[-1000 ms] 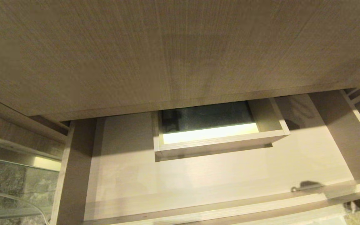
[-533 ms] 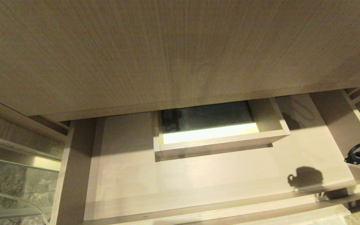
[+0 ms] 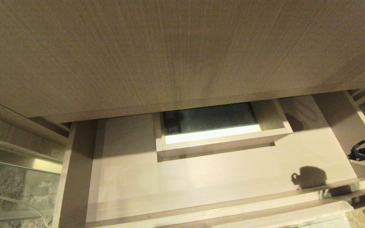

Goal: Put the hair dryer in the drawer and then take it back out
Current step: Close the drawer

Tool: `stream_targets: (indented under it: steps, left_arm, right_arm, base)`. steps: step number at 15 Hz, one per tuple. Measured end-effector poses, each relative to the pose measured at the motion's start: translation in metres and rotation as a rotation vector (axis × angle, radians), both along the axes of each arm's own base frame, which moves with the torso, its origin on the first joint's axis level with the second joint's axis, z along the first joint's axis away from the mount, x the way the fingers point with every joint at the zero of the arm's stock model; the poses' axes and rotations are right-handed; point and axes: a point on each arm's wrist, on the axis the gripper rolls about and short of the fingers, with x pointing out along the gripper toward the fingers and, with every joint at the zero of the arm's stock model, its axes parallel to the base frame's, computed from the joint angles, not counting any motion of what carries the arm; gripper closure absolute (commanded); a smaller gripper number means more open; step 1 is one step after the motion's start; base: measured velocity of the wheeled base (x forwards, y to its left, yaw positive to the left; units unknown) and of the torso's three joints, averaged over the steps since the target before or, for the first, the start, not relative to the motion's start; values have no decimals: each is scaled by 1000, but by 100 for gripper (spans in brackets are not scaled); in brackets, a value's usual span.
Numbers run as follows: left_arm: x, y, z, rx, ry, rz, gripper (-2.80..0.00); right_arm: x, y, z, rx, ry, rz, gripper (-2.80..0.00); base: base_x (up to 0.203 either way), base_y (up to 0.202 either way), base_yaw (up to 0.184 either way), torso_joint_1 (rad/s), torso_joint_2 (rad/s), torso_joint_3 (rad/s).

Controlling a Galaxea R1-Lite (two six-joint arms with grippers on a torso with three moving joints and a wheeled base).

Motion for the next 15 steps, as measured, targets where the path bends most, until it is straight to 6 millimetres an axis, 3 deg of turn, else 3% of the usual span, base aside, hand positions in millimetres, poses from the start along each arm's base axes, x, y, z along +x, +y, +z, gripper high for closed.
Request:
stream_targets:
  steps: [6, 10, 13, 15]
  left_arm:
    - [0, 0, 0, 0, 0, 0, 0]
    - [0, 0, 0, 0, -2, 0, 0]
    - [0, 0, 0, 0, -1, 0, 0]
    - [0, 0, 0, 0, -2, 0, 0]
  right_arm:
    - [41, -5, 17, -36, -377, -39, 0]
    - [84, -2, 53, 4, -807, -91, 0]
    - [84, 4, 74, 38, -985, -105, 0]
    - [65, 10, 86, 45, -1058, -91, 0]
  base:
    - [0, 0, 0, 0, 0, 0]
    - [0, 0, 0, 0, 0, 0]
    - [0, 0, 0, 0, 0, 0]
    - [0, 0, 0, 0, 0, 0]
